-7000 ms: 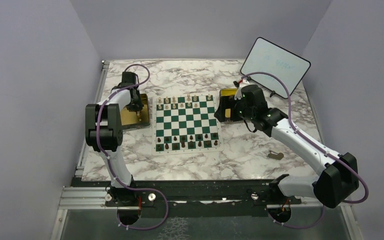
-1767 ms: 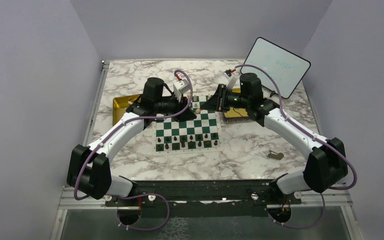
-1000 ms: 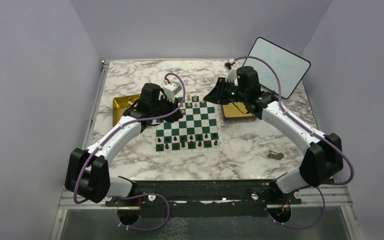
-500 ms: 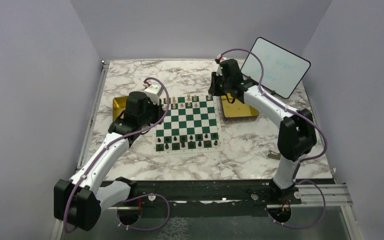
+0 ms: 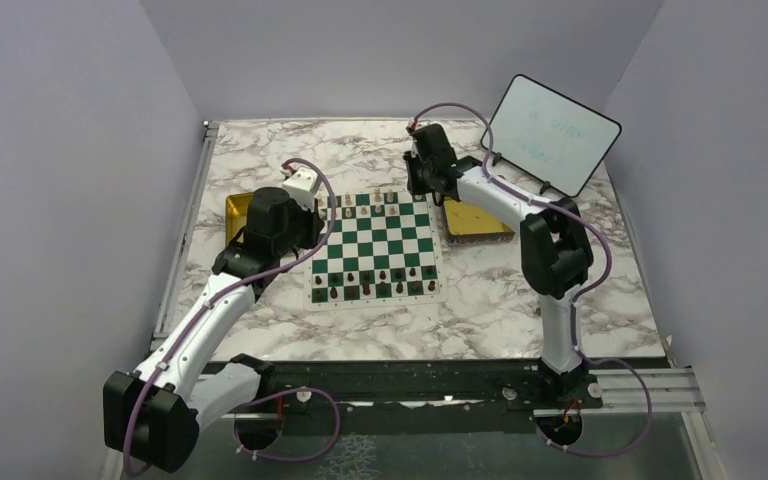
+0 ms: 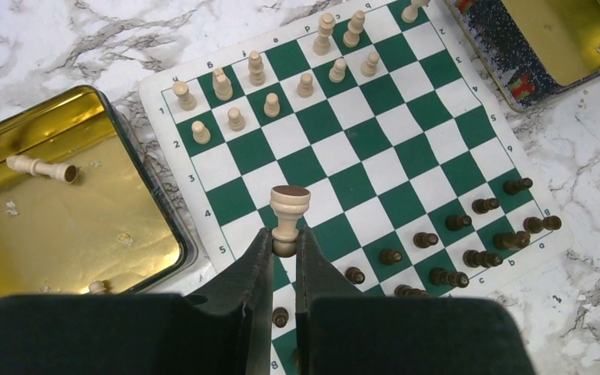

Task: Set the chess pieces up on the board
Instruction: Place the chess piece on the chessboard.

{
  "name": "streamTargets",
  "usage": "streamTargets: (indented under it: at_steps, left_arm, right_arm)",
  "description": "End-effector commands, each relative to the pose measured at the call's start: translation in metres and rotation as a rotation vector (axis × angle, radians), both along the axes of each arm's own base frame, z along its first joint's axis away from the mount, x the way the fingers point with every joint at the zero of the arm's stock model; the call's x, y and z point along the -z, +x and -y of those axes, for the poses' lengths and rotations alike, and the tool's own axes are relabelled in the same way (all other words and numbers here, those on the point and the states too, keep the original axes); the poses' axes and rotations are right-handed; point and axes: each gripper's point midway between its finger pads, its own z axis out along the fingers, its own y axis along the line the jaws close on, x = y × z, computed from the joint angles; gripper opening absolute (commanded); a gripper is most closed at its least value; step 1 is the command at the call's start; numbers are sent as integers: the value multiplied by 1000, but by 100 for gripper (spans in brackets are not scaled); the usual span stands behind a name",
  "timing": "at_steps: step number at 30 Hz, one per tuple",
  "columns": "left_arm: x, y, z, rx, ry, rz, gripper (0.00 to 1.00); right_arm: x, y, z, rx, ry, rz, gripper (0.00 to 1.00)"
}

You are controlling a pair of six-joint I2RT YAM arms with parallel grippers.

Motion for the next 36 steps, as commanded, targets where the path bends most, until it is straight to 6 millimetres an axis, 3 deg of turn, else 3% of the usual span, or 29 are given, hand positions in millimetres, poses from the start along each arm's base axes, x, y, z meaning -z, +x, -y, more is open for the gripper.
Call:
streamTargets:
  at_steps: [1,14,36]
  left_arm:
    - [-15,3,-6,-28,5,73,5]
    - [-20,2,-11,-46,7,96,5]
    - [-19,2,-9,-37,7,96,6]
  right_arm:
    - [3,13,-6,10,-43,47,21]
    - [29,19,-17,3,-102,53,22]
    - [45,29,-23,-3,-116,50,23]
